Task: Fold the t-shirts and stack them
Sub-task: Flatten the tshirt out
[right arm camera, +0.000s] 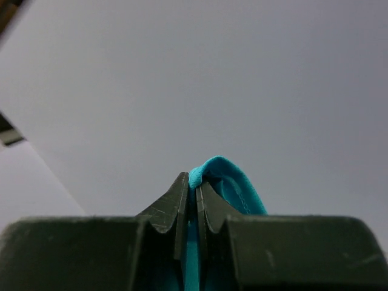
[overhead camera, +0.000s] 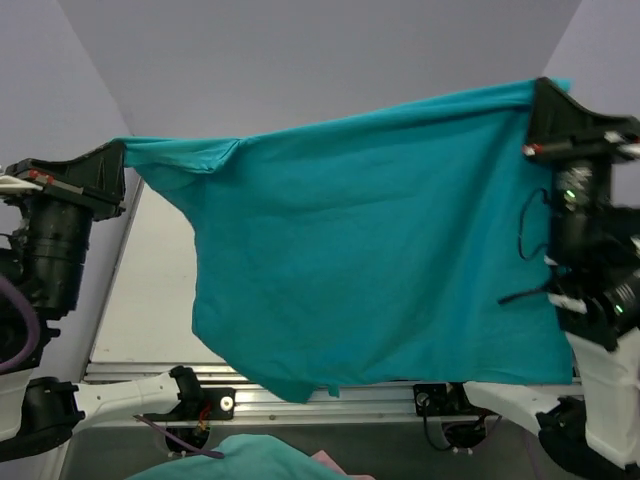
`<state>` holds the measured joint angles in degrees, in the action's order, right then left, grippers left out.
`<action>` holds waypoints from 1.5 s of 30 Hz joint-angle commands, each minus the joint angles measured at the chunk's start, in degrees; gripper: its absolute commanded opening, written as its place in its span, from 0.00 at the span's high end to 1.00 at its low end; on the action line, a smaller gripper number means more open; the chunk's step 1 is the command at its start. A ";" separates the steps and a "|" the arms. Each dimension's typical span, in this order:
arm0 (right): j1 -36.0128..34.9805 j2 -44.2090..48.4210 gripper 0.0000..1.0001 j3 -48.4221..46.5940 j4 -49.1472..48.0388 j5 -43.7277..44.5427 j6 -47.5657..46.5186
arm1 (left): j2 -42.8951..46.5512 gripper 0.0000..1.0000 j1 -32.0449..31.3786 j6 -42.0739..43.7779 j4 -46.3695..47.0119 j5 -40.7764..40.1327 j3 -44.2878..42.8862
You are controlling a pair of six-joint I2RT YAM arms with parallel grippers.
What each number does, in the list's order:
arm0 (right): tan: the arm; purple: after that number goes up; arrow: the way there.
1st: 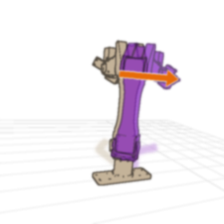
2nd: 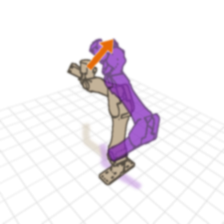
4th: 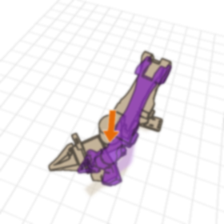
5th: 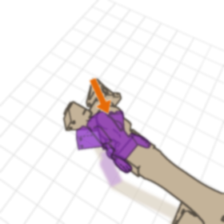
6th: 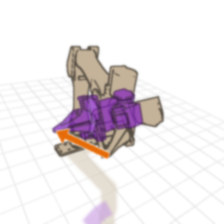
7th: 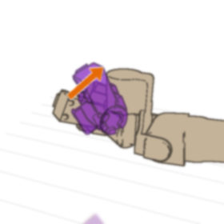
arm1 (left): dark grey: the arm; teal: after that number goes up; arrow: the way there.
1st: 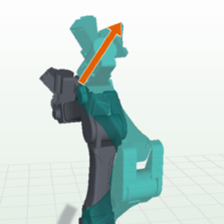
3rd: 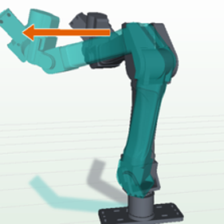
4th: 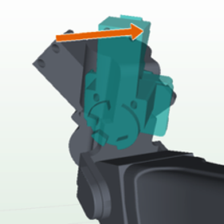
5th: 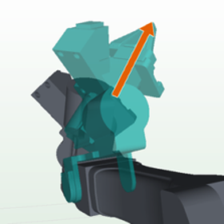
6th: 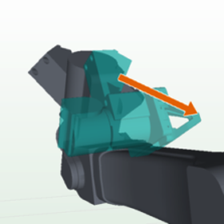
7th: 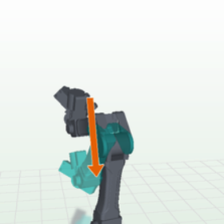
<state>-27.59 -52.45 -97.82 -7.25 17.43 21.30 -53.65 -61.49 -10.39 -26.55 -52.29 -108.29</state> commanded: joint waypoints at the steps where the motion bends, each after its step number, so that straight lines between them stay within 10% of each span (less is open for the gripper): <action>1: -0.09 -15.54 1.00 -0.79 6.89 13.04 -0.04 | -3.21 0.98 -0.29 12.93 13.50 -11.15 4.48; 5: 4.19 -24.18 1.00 4.12 6.98 16.59 4.88 | -7.42 0.98 6.27 7.01 12.43 -8.11 11.69; 12: 13.34 -44.87 1.00 13.89 6.28 12.55 18.51 | -30.48 0.98 42.73 -17.46 8.86 29.68 21.98; 20: 18.10 -76.47 0.99 -11.92 16.20 6.30 21.24 | -71.80 0.93 52.26 -18.35 8.35 45.15 -2.57; 21: 18.71 -80.49 0.75 -14.83 16.47 5.69 20.72 | -74.90 0.73 53.05 -18.61 5.83 46.39 -6.89; 22: 19.24 -82.19 0.10 -17.38 16.39 4.55 20.28 | -78.24 0.42 53.67 -18.70 3.63 47.36 -11.81; 23: 20.11 -83.59 0.00 -22.36 16.82 4.54 20.10 | -84.63 0.06 54.72 -18.79 0.82 47.54 -22.82; 25: 20.65 -86.41 0.00 -26.18 16.13 4.19 19.14 | -89.94 0.06 55.43 -18.52 -6.13 47.55 -33.16; 32: 20.39 -82.04 0.00 -25.15 9.64 7.79 17.55 | -89.73 0.06 56.22 -15.54 -5.02 44.91 -45.27; 41: 19.07 -70.43 0.03 -6.53 -0.39 5.07 19.65 | -71.26 0.12 54.81 -19.38 4.27 45.69 -13.21; 43: 18.89 -68.15 0.86 -0.48 -3.20 3.58 20.27 | -68.54 0.39 54.55 -21.41 7.72 49.54 -3.04; 45: 18.63 -66.83 1.00 2.45 -3.56 3.40 22.11 | -67.21 0.67 53.94 -23.44 13.52 51.32 2.62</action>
<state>-8.40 -122.41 -99.22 -7.42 21.43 41.10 -122.08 -6.96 -30.44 -21.26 -5.50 -113.69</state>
